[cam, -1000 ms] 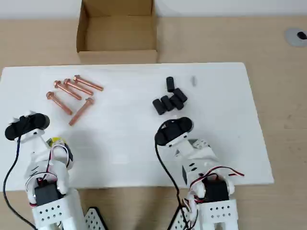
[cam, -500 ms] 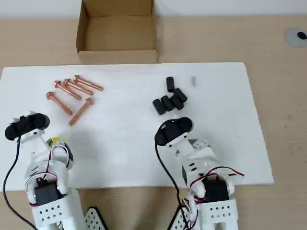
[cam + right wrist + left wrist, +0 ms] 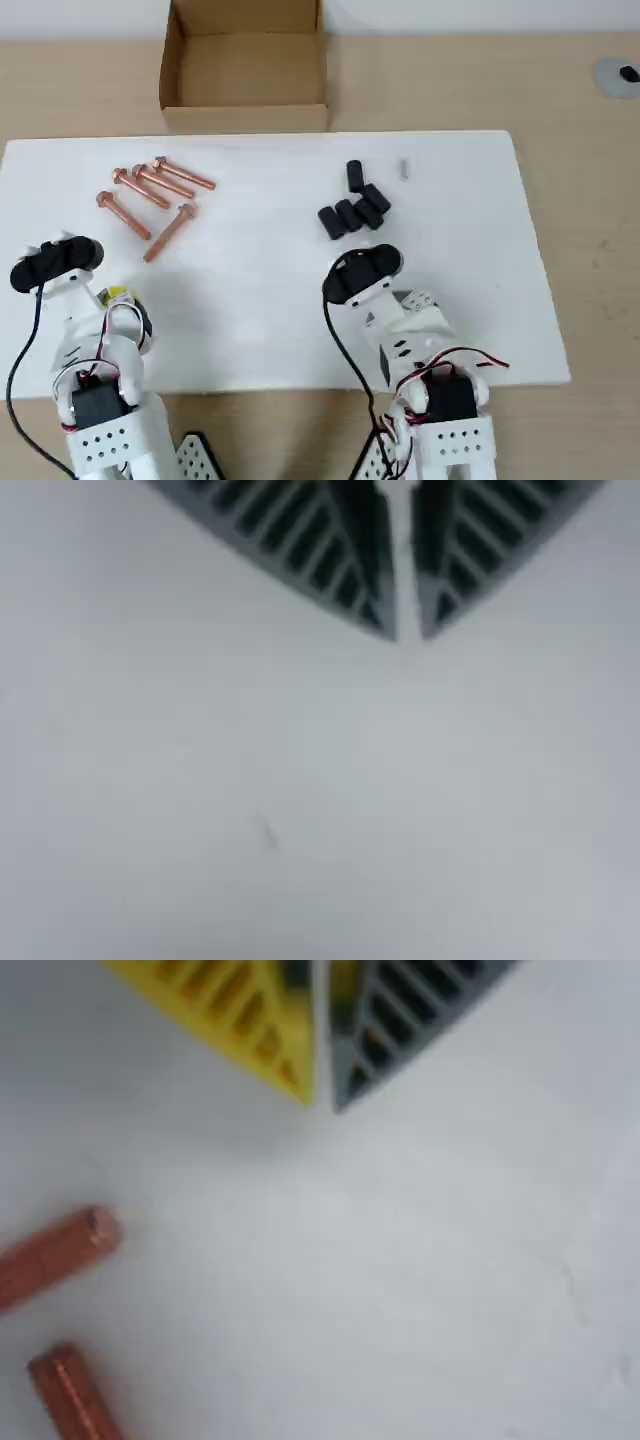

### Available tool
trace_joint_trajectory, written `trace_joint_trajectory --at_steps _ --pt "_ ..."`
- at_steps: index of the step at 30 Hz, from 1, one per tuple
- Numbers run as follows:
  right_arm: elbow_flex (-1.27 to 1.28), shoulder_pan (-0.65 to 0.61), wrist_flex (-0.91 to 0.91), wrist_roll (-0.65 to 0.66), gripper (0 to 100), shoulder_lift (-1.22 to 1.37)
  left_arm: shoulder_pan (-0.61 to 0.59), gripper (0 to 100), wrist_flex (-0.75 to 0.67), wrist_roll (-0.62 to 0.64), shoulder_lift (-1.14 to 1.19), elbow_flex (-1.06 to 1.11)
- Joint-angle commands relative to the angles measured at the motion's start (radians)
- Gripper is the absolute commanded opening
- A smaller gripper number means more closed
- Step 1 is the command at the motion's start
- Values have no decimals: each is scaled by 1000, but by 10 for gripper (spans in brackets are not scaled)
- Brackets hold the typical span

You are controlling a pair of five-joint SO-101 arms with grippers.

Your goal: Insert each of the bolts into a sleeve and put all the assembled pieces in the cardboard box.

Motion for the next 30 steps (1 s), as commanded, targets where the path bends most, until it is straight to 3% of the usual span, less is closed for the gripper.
trace_joint_trajectory --at_steps 1,30 --pt "-4 16 2 6 11 -113 9 15 -15 -6 -8 -6" --pt "-16 21 2 6 12 -111 60 13 -46 -8 -8 -2"
